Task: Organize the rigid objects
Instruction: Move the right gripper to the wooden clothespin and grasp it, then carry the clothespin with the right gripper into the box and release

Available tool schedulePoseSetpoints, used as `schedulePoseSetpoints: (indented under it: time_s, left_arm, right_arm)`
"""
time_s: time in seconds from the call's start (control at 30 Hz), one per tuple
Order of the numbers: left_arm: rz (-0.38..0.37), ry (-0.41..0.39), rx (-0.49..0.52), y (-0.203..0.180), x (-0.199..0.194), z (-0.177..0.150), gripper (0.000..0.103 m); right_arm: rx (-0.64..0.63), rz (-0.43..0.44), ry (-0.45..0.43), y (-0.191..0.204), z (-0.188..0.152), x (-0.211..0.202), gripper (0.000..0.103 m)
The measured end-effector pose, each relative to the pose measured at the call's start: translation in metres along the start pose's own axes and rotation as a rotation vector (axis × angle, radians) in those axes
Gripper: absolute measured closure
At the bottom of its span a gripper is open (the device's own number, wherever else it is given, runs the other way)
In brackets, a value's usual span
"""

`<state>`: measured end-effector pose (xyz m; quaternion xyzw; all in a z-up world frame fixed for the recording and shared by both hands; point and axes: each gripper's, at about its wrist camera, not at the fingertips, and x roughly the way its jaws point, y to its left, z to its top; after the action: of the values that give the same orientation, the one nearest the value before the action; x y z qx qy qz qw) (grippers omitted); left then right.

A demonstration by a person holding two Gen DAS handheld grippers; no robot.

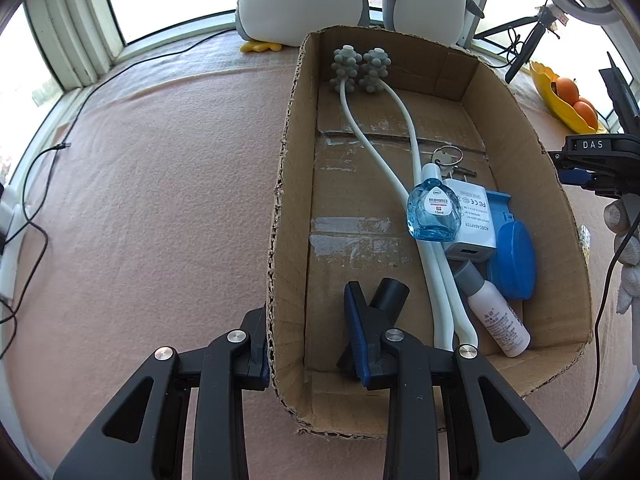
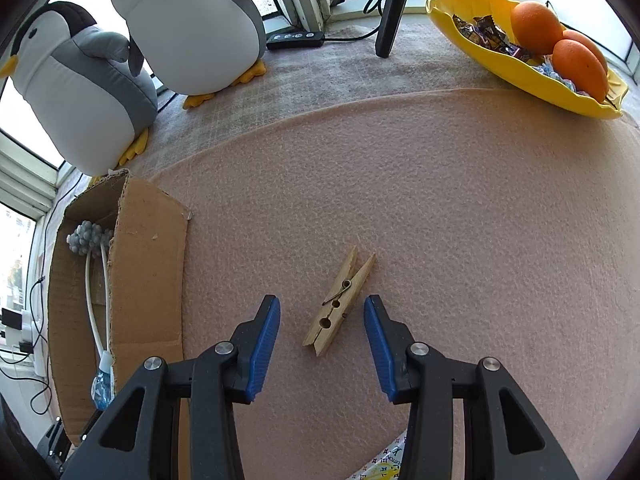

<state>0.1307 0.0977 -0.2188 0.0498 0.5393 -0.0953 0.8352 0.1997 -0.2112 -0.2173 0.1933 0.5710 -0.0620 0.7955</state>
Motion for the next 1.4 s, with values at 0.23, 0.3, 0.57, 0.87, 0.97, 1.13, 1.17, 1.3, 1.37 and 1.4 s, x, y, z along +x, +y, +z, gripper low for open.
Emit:
schedulePoseSetpoints:
  time_s: [0.23,0.3,0.57,0.87,0.97,1.13,1.17,1.3,1.37,1.4]
  left_arm:
    - [0.000,0.000,0.001,0.000,0.000,0.000,0.074]
    - [0.000,0.000,0.001,0.000,0.000,0.000,0.074]
    - [-0.001,-0.001,0.001,0.000,0.000,0.000,0.074]
    - [-0.001,-0.001,-0.001,-0.001,0.000,0.000,0.074]
    - [-0.001,-0.001,0.000,-0.001,0.000,0.000,0.074]
    - [-0.001,-0.001,0.000,0.000,0.000,0.000,0.074]
    - [-0.001,-0.001,0.001,-0.001,0.000,0.000,0.074]
    - [-0.001,-0.001,0.002,-0.002,-0.001,0.000,0.074]
    - [-0.001,-0.001,0.001,-0.002,-0.001,0.000,0.074]
    - [-0.001,-0.001,0.001,-0.002,-0.001,0.000,0.074]
  right_arm:
    - [-0.052,-0.051,-0.010,0.007,0.004,0.003,0.064]
    - [-0.069,-0.064,-0.010,0.009,0.005,0.004,0.066]
    - [-0.096,-0.089,-0.010,0.005,0.005,0.003,0.085]
    - [-0.110,-0.074,-0.009,-0.003,-0.003,-0.001,0.092]
    - [-0.100,-0.049,-0.010,-0.007,-0.009,-0.003,0.092]
    - [-0.106,-0.018,-0.028,-0.007,-0.019,-0.014,0.092]
    - [-0.108,-0.010,-0.033,-0.005,-0.021,-0.017,0.092]
    - [-0.133,0.036,-0.061,0.006,-0.023,-0.030,0.092]
    - [-0.152,0.052,-0.078,0.016,-0.025,-0.038,0.092]
    - [-0.163,0.059,-0.088,0.021,-0.025,-0.042,0.092]
